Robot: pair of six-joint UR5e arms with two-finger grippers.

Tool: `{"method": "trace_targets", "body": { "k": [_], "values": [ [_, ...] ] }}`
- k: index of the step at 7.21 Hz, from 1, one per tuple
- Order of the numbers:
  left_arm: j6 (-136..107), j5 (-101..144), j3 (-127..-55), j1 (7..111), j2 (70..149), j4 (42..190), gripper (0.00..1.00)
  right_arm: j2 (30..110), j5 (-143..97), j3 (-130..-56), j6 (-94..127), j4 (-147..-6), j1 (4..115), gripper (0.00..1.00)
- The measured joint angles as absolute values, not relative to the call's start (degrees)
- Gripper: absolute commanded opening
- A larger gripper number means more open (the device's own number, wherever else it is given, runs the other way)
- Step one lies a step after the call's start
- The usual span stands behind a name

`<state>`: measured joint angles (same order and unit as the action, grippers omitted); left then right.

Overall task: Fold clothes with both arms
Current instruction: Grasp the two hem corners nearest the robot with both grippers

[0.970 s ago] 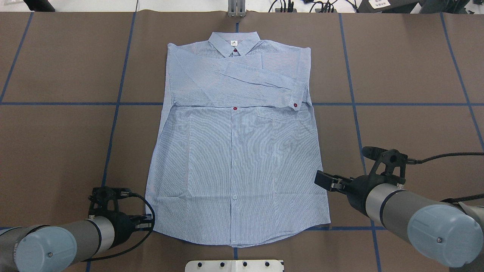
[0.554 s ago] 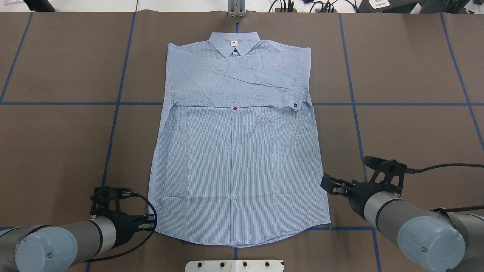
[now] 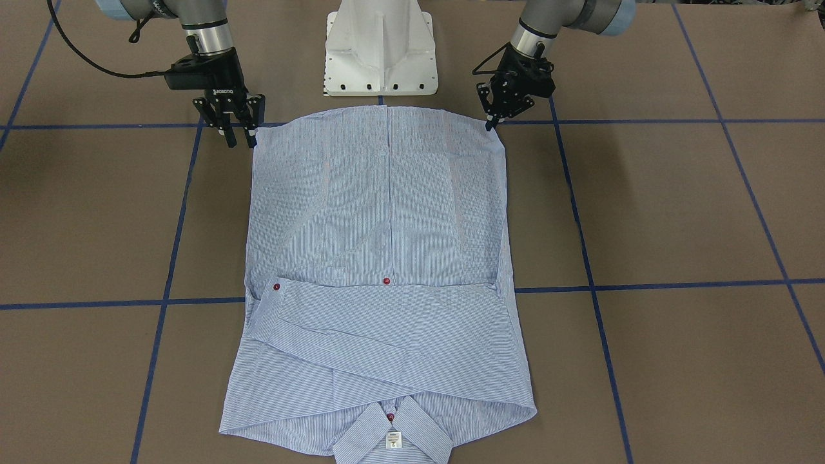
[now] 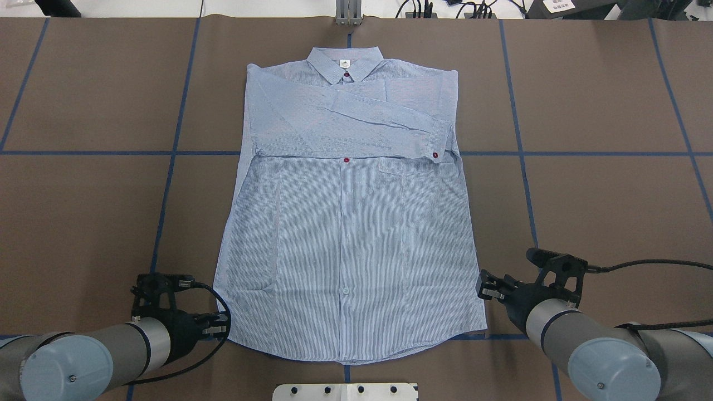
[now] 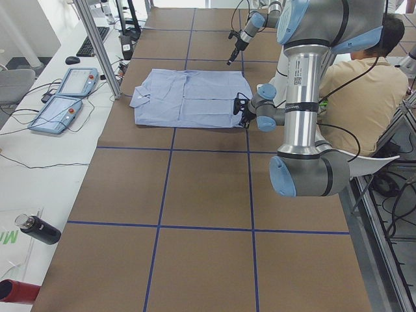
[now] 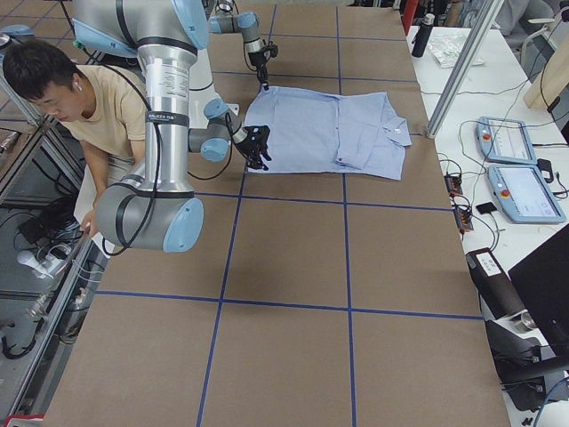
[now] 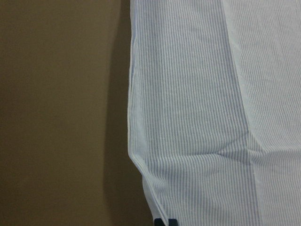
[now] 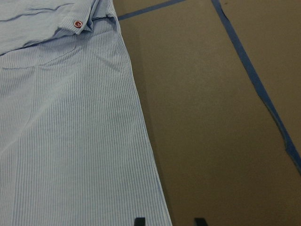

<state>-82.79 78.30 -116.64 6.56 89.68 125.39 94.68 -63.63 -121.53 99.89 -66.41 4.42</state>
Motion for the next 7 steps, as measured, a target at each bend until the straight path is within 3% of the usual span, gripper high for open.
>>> {"method": "trace_targets", "body": {
  "k": [7],
  "values": [
    [-82.79,77.17,-116.92,5.72,89.77,125.42,0.00,95.31,-55.78,-118.82,108.01,-66.87,-4.12,0.42]
  ]
}}
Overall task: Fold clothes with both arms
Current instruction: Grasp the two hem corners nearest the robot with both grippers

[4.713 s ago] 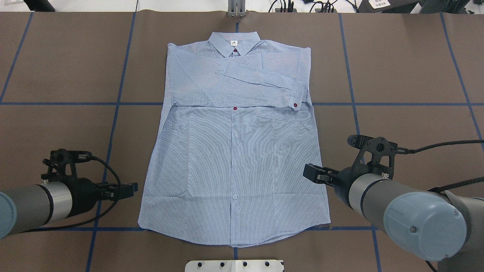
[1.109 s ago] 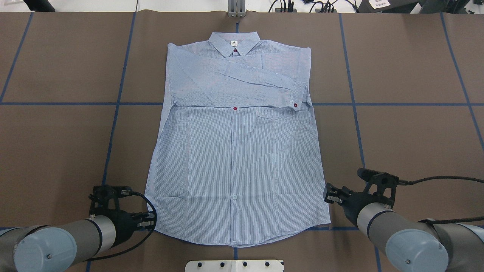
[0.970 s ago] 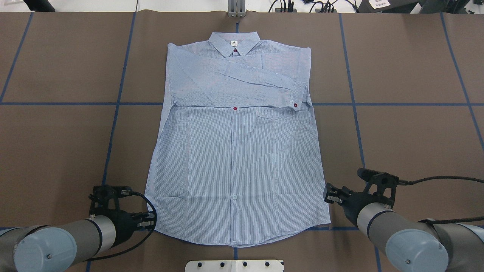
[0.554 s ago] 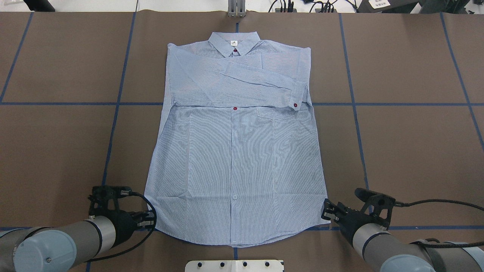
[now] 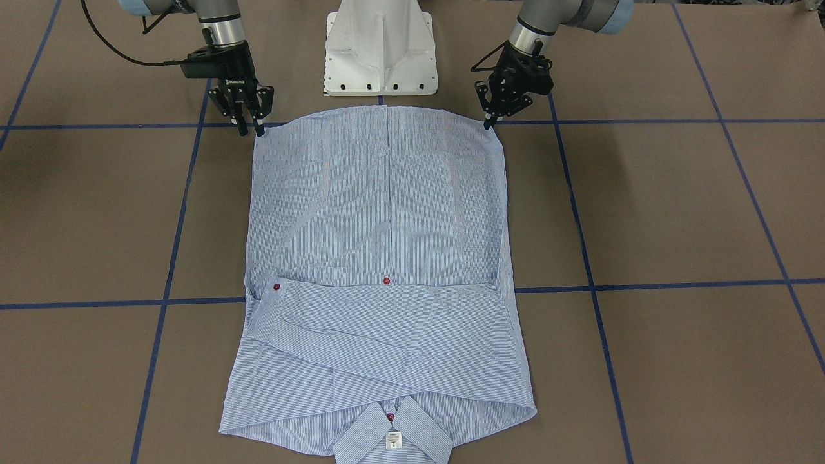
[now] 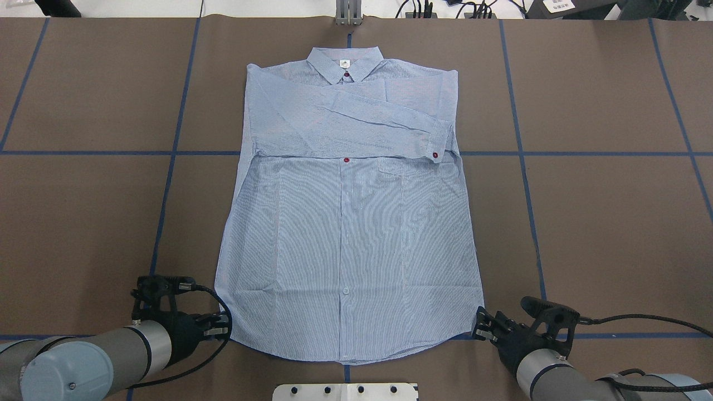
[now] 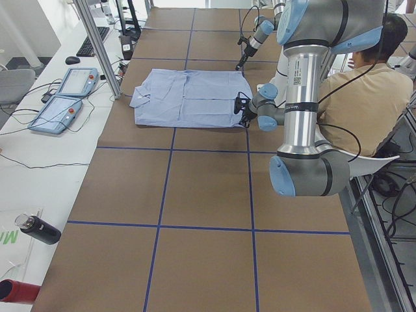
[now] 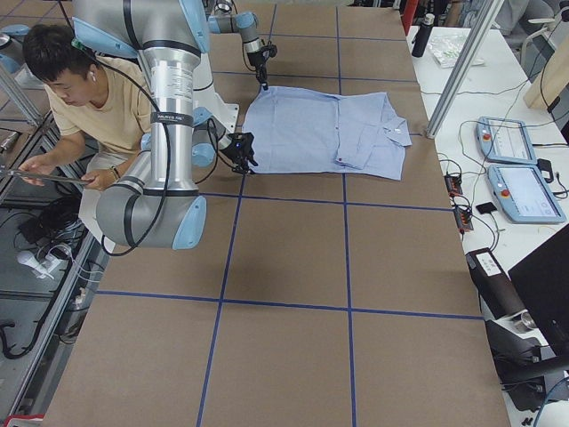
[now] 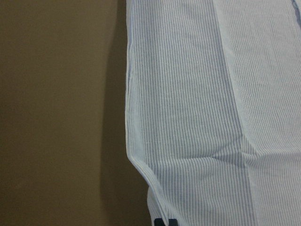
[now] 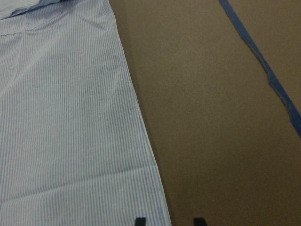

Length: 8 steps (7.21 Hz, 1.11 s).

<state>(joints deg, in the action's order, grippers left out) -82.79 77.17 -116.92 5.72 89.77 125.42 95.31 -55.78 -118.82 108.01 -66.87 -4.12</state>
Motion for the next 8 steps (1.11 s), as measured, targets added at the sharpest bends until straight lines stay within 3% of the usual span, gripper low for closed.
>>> {"method": "trace_targets", "body": {
  "k": [3,5,6,8],
  "values": [
    [-82.79,77.17,-117.01,5.71,89.74,125.39,0.00,94.64,-55.23,-117.85,108.21,-66.89,-4.86,0.37],
    [-82.79,77.17,-117.05,5.71,89.75,125.36,0.00,94.25,-55.05,-117.56,108.69,-66.93,-5.31,0.20],
    [-82.79,77.17,-117.09,5.71,89.79,125.34,0.00,93.94,-54.85,-117.34,109.32,-67.01,-5.65,0.00],
    [-82.79,77.23,-117.14,5.71,89.81,125.35,0.00,93.28,-54.24,-116.93,109.80,-67.09,-6.00,0.00]
  ]
}}
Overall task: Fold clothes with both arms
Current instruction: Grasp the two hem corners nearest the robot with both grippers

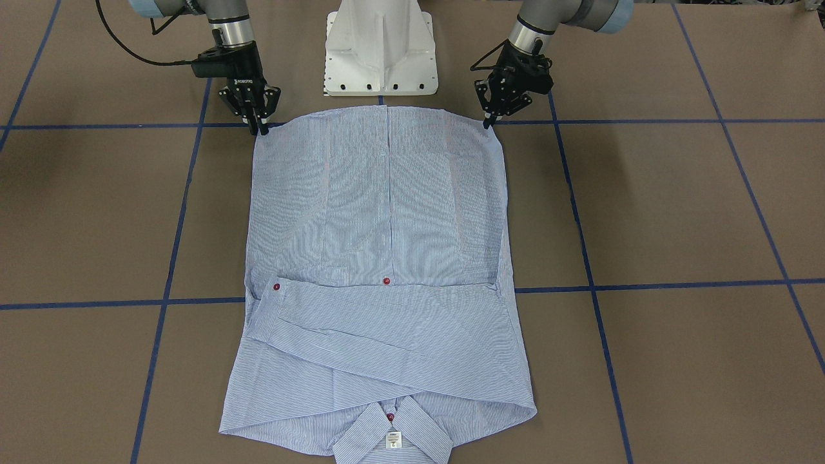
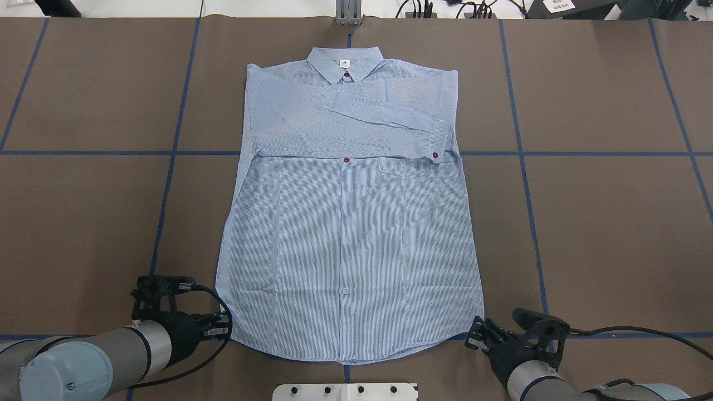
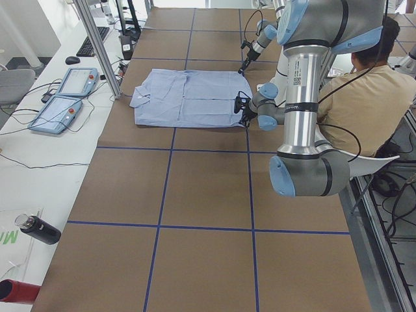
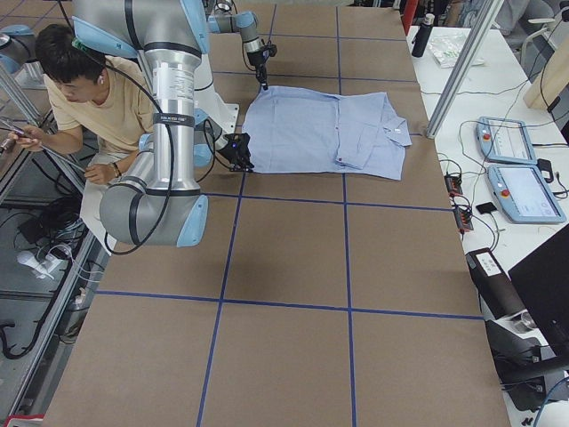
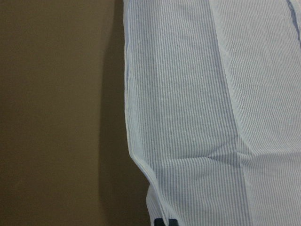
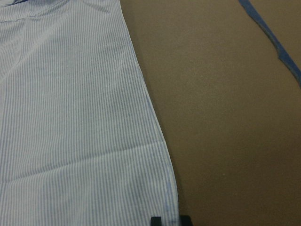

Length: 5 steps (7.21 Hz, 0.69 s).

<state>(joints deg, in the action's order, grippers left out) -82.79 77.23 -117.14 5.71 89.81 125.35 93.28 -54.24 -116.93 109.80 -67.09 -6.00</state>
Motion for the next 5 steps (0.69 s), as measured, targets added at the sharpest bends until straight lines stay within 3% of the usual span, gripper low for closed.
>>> {"method": "trace_targets", "body": {
  "k": [3,5],
  "values": [
    [-82.49,77.81,-119.83,5.88,89.75,125.28,0.00,92.60,-54.90,-121.66,109.51,-68.54,-5.06,0.00],
    [-81.73,83.07,-128.64,6.71,89.63,120.35,0.00,92.55,-62.32,-135.68,109.12,-79.74,-0.10,0.00]
  ]
}}
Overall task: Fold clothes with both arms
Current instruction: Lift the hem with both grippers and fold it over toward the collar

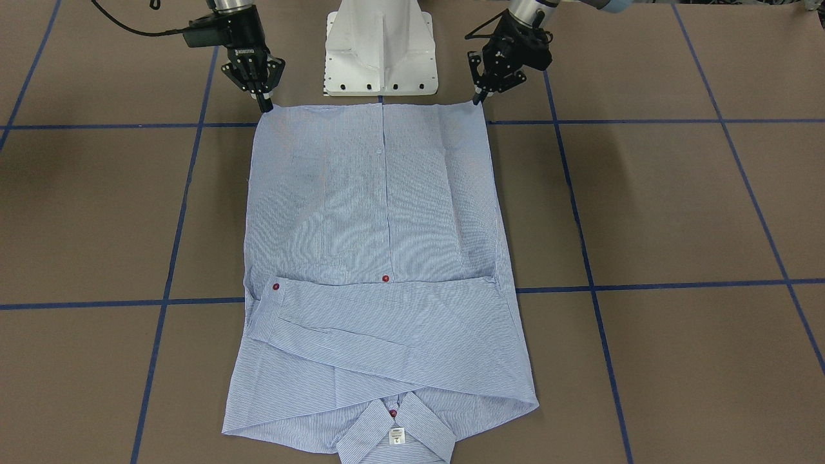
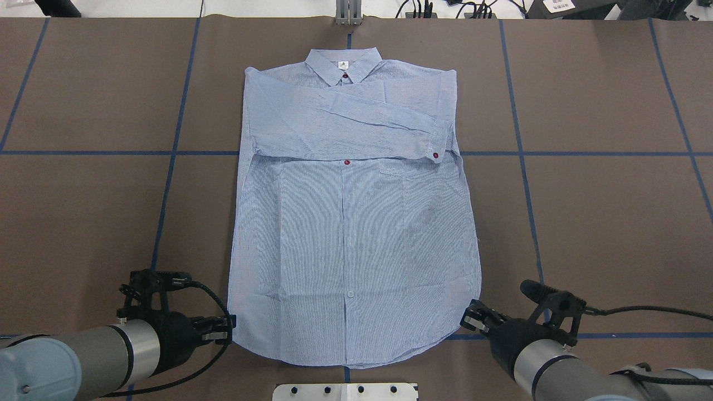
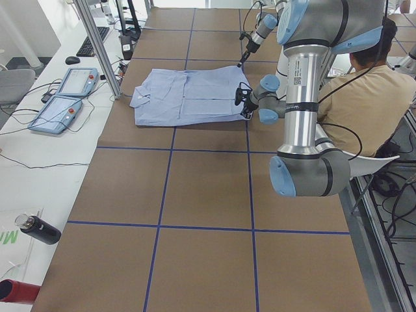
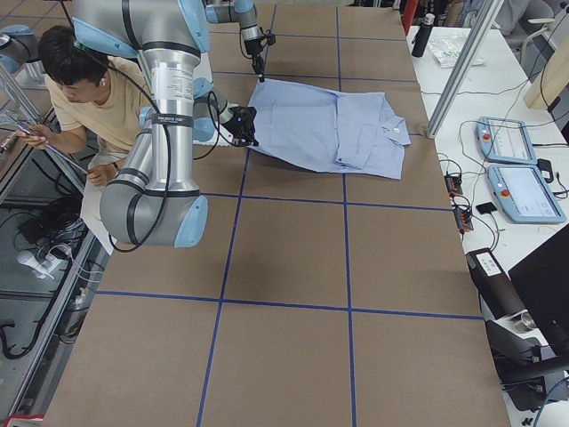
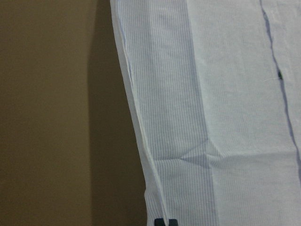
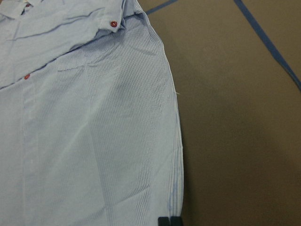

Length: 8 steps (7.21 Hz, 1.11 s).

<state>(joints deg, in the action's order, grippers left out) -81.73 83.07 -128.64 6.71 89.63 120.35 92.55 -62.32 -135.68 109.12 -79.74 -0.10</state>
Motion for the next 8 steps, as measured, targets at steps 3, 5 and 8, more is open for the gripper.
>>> {"method": "trace_targets", "body": {
  "k": [3,5,8],
  "values": [
    [-81.54,94.62,-148.31,10.04,90.16,104.67,0.00,89.52,-77.10,-157.26,108.03,-99.57,6.87,0.00],
    [-77.26,100.09,-148.36,17.77,94.26,98.60,0.00,82.52,-83.22,-155.34,99.15,-103.01,14.75,0.00],
    [-67.01,101.08,-134.72,32.89,103.43,96.69,0.00,67.86,-87.83,-135.06,85.09,-102.38,29.82,0.00]
  ]
}}
